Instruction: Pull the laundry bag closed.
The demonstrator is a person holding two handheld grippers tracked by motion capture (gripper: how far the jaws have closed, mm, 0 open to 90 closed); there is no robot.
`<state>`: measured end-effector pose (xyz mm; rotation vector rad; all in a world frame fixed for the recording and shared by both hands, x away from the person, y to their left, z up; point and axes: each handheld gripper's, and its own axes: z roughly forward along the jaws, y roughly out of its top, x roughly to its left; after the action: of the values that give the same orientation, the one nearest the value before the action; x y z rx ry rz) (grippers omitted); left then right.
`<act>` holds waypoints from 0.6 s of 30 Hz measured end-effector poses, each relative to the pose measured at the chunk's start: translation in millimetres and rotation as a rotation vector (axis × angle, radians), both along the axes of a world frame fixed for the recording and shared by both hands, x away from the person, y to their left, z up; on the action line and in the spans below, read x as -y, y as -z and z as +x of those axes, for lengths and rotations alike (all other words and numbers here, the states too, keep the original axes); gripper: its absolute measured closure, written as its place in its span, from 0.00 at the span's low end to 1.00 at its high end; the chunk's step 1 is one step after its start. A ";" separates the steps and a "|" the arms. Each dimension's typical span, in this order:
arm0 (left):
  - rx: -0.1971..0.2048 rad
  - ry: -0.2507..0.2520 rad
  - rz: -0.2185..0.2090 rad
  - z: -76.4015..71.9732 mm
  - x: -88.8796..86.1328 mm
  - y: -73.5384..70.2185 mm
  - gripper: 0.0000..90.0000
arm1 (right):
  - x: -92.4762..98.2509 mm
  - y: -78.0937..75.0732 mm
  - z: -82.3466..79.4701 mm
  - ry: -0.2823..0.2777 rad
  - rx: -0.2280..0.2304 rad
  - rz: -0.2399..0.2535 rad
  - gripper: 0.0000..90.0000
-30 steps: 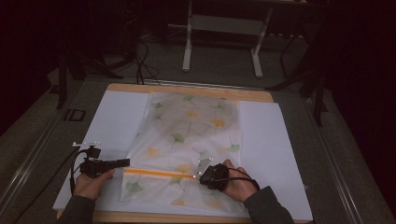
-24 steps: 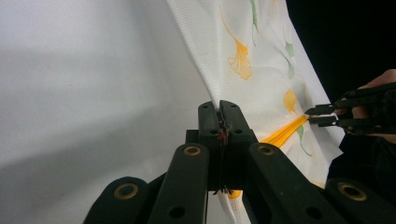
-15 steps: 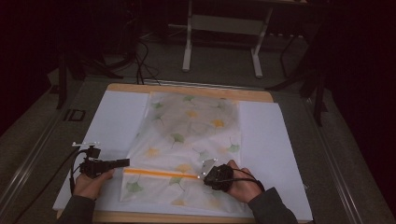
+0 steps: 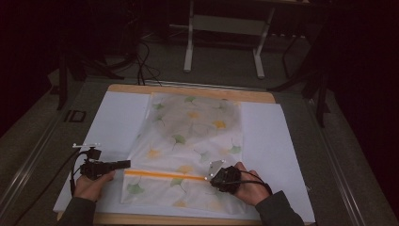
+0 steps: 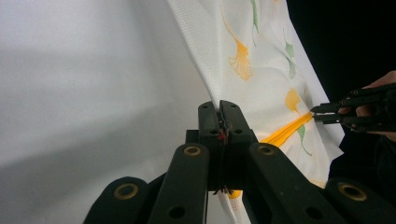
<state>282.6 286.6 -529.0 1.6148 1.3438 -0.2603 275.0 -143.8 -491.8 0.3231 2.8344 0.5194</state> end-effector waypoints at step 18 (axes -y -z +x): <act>0.000 0.000 0.001 0.1 0.0 -0.3 0.99 | 11.2 -1.3 -1.8 0.018 -0.004 0.009 0.94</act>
<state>282.6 286.6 -528.7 1.6155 1.3439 -0.2592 273.2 -155.0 -490.6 0.3514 2.8312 0.5288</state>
